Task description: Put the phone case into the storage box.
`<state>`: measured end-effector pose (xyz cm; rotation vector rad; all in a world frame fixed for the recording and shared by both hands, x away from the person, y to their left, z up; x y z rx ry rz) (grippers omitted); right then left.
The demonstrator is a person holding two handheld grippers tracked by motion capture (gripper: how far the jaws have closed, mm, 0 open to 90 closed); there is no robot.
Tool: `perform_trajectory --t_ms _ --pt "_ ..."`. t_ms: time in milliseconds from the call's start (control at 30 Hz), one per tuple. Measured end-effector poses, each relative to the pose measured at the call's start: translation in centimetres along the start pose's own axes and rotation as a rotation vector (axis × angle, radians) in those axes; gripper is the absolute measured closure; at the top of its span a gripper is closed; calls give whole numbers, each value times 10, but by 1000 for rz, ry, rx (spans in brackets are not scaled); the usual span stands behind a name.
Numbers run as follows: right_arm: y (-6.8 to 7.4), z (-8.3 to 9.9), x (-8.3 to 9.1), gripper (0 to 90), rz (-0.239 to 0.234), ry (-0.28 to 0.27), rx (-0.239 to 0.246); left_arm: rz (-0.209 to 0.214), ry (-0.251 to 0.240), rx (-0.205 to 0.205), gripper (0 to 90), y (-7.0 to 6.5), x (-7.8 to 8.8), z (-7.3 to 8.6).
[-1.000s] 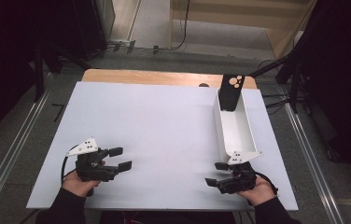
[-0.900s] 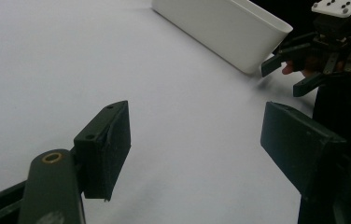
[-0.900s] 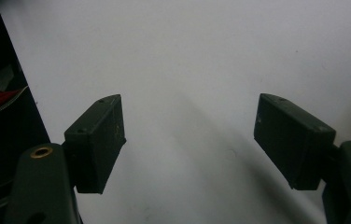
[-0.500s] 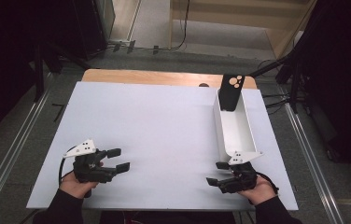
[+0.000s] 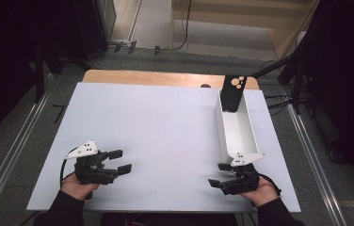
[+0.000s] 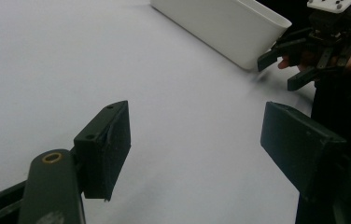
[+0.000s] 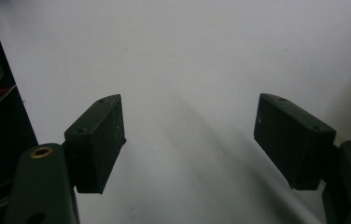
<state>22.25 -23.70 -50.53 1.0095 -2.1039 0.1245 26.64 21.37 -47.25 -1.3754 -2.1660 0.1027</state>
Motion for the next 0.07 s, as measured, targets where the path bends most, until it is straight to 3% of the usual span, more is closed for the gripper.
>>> perform_trajectory --t_ms 67 --pt "0 0 0 231 0 -1 -2 2 -4 1 242 0 0 -1"
Point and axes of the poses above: each handheld gripper's, and its own axes: x roughly backward along the jaws, z roughly out of its underside, y roughly to its left, the point moved 1 cm from there along -x, roughly forward along the jaws, and after that the axes turned 2 degrees about z, right-handed, at the moved point
